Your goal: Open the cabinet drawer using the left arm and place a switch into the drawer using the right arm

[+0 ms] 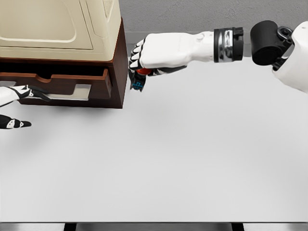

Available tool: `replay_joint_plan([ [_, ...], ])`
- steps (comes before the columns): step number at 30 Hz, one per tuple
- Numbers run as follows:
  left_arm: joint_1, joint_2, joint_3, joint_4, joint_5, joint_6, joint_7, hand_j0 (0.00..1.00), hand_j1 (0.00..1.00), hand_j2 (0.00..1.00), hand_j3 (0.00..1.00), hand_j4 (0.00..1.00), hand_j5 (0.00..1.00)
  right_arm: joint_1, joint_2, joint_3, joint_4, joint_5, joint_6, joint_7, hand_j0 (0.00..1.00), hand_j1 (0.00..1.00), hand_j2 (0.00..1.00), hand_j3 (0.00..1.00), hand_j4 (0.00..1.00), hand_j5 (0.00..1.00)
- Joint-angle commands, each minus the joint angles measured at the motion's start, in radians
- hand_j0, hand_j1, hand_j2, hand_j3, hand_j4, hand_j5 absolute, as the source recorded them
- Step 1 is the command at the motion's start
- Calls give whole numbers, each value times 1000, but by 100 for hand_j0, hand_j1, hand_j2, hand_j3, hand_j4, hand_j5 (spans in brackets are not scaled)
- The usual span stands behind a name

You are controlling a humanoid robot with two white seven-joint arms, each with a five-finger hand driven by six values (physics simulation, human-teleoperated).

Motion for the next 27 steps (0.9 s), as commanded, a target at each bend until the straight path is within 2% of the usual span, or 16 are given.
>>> replay_joint_plan([
  [1, 0, 7, 4, 1, 10, 2, 1, 78, 78, 78, 78, 78, 78, -2, 6, -1, 6, -6, 2, 0, 54, 54, 54, 54, 54, 54],
  [15, 17, 40, 4, -25, 24, 2, 1, 77, 77, 77, 77, 77, 77, -28, 9, -1, -3, -20, 2, -4, 54, 54, 54, 54, 54, 54],
  [21, 17, 59, 4, -32, 38, 2, 1, 76, 76, 76, 76, 76, 76, -49, 66, 4, 2, -22, 2, -5, 54, 54, 54, 54, 54, 54],
  [27, 17, 60, 5, -33, 39, 2, 1, 73, 73, 73, 73, 73, 73, -69, 83, 10, 2, -23, 2, -5, 54, 54, 54, 54, 54, 54],
])
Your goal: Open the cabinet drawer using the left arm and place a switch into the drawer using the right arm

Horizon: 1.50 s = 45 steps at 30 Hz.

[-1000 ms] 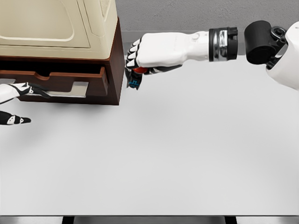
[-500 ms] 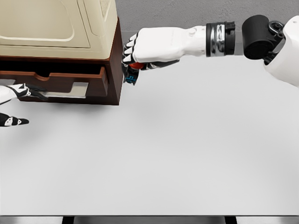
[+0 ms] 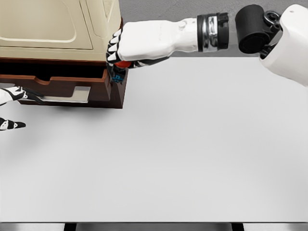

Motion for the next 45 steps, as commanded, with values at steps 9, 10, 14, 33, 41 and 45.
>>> replay_joint_plan([
  [9, 0, 3, 2, -12, 14, 2, 2, 70, 70, 70, 70, 70, 70, -28, 5, 0, -3, -18, 2, -8, 54, 54, 54, 54, 54, 54],
  [10, 0, 3, 2, -15, 14, 2, 2, 70, 70, 70, 70, 70, 70, -32, 5, 0, -1, -21, 2, -8, 54, 54, 54, 54, 54, 54],
  [14, 0, 7, 2, -26, 14, 2, 2, 70, 70, 70, 70, 70, 70, -34, 8, 3, 0, -21, 2, -8, 54, 54, 54, 54, 54, 54],
  [33, 58, 11, 14, -58, 8, 2, 7, 71, 71, 71, 71, 71, 71, -37, 71, 32, 95, -18, 2, -4, 54, 54, 54, 54, 54, 54],
  [41, 58, 16, 16, -76, 8, 2, 7, 71, 71, 71, 71, 71, 71, -44, 99, 43, 121, -17, 2, -2, 54, 54, 54, 54, 54, 54],
  [45, 52, 39, 19, -75, 10, 2, 14, 72, 72, 72, 72, 72, 72, -55, 108, 45, 121, -17, 2, -2, 54, 54, 54, 54, 54, 54],
])
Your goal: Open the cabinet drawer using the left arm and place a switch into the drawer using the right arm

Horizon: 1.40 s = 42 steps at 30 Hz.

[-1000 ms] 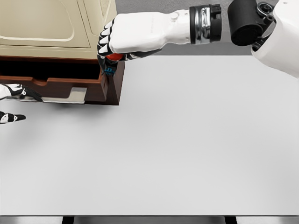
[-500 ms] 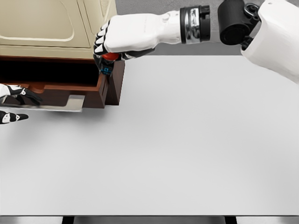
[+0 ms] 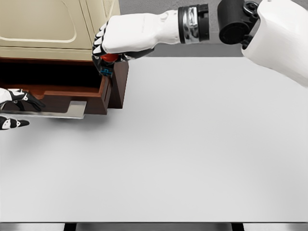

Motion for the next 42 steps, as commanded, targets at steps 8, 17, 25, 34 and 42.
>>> replay_joint_plan([
  [8, -6, 20, -2, 3, -51, -11, 6, 75, 75, 75, 75, 75, 75, -8, 64, 11, 44, -7, 2, -1, 54, 54, 54, 54, 54, 54],
  [17, -21, 30, -2, -2, -51, -11, 44, 64, 64, 64, 64, 64, 64, -17, 107, 17, 70, -7, 2, -1, 54, 54, 54, 54, 54, 54],
  [25, -43, 58, 32, -29, -58, -11, 39, 60, 60, 60, 60, 60, 60, -25, 144, 17, 97, -4, 2, 1, 54, 54, 54, 54, 54, 54],
  [34, -37, 127, 32, -29, -57, -11, 42, 60, 60, 60, 60, 60, 60, -29, 170, 20, 110, -1, 2, 6, 57, 57, 57, 57, 57, 57],
  [42, -32, 141, 32, -29, -57, -11, 42, 61, 61, 61, 61, 61, 61, -28, 172, 14, 110, 1, 2, 9, 59, 59, 59, 59, 59, 59],
])
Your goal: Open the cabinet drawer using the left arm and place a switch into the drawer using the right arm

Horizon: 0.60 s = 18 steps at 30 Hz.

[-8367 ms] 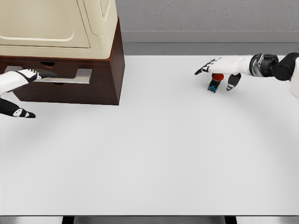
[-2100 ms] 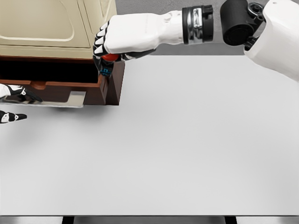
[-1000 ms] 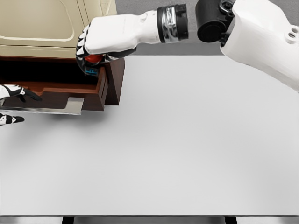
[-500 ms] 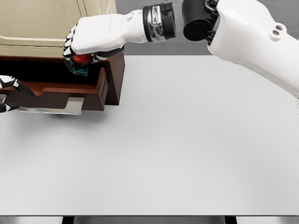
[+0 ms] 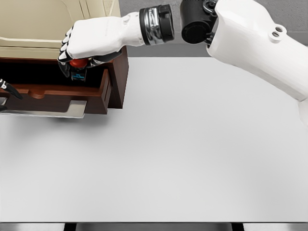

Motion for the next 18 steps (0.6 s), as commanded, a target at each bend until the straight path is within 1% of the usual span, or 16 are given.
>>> replay_joint_plan([
  [1, 0, 6, 1, 0, 7, 1, 0, 61, 61, 61, 61, 61, 61, 0, 0, -3, 0, -5, 2, 0, 60, 60, 60, 60, 60, 60],
  [4, 2, 6, 1, -1, 7, 1, 0, 61, 61, 61, 61, 61, 61, 0, 18, -3, 2, -3, 2, 0, 62, 62, 62, 62, 62, 62],
  [7, 0, 6, 1, 0, 5, 1, 0, 61, 61, 61, 61, 61, 61, 0, 20, -3, 3, -2, 2, 0, 62, 62, 62, 62, 62, 62],
  [9, 2, 7, 21, -3, 5, 1, -1, 61, 61, 61, 61, 61, 61, 2, 23, -4, 3, 0, 2, 0, 62, 62, 62, 62, 62, 62],
  [18, 3, 7, 22, -18, 4, 1, -3, 61, 61, 61, 61, 61, 61, 0, 28, -9, 23, 26, 2, 2, 62, 62, 62, 62, 62, 62],
])
